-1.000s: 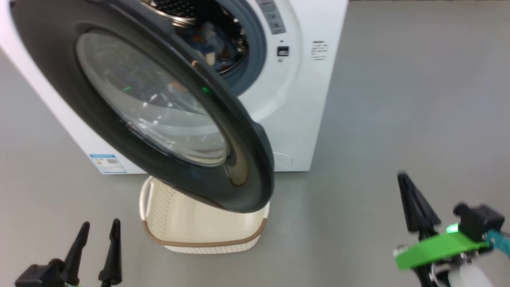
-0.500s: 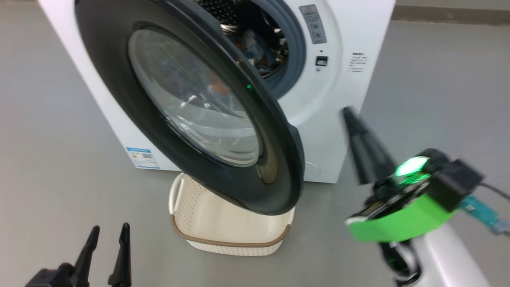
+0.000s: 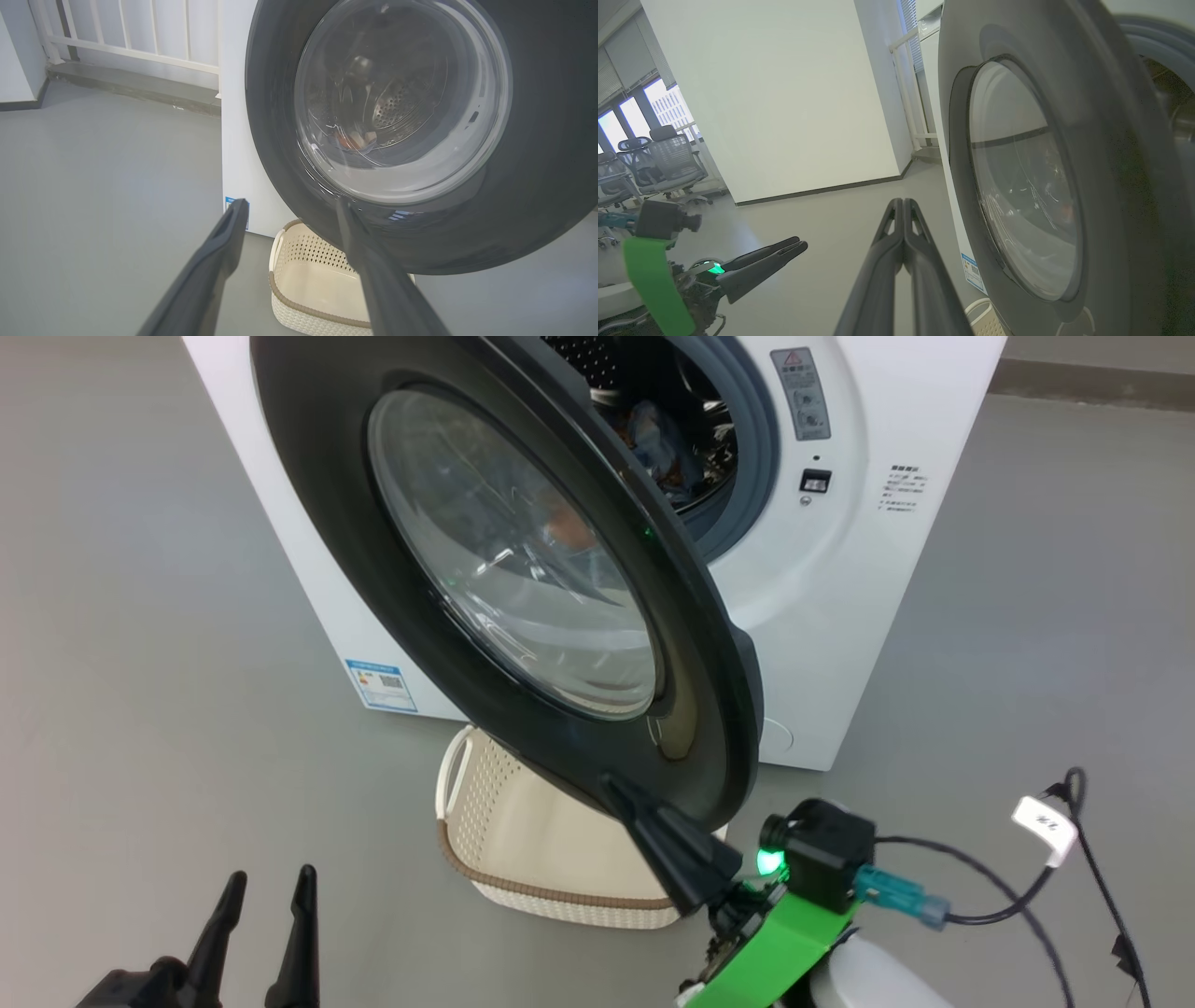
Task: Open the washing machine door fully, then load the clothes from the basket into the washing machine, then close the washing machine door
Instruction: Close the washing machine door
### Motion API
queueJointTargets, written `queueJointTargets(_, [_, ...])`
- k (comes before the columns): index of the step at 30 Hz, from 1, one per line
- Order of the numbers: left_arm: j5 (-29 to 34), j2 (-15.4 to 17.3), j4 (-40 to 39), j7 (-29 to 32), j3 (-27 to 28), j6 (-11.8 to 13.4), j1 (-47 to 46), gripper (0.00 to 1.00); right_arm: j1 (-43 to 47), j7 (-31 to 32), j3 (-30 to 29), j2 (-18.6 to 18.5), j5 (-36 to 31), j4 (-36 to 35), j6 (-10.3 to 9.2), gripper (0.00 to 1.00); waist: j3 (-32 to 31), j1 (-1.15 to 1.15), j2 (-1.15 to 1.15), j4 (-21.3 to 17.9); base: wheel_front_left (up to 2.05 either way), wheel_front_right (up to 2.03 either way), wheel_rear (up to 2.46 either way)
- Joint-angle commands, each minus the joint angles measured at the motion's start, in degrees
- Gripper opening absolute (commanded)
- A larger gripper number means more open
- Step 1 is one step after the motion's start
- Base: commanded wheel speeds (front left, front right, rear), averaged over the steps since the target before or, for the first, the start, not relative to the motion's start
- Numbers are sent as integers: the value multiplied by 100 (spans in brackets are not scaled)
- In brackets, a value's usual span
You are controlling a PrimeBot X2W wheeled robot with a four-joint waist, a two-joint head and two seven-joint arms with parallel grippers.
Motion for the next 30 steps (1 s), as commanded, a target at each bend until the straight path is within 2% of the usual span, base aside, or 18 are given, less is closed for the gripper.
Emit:
queueJointTargets(1, [-1,34,-141,-37,183,-9,-202,100,-117,-27,146,122,89,-38,9,0,63,0,0,51,0,0,0])
queueJointTargets(5, [-38,20,-121,-37,178,-9,-265,100,-173,-27,416,111,103,439,9,0,174,0,0,92,0,0,0])
queueJointTargets(9, [-79,13,-101,-37,169,-9,-334,100,-203,-27,382,88,151,822,9,0,274,0,0,119,0,0,0])
queueJointTargets(17, [-119,7,-88,-37,166,-9,-436,100,-338,-27,-40,36,203,1260,9,0,413,0,0,127,0,0,0])
queueJointTargets(30, [-180,52,-98,-37,122,-9,-575,100,-501,-27,-844,68,102,1381,9,0,574,0,0,134,0,0,0])
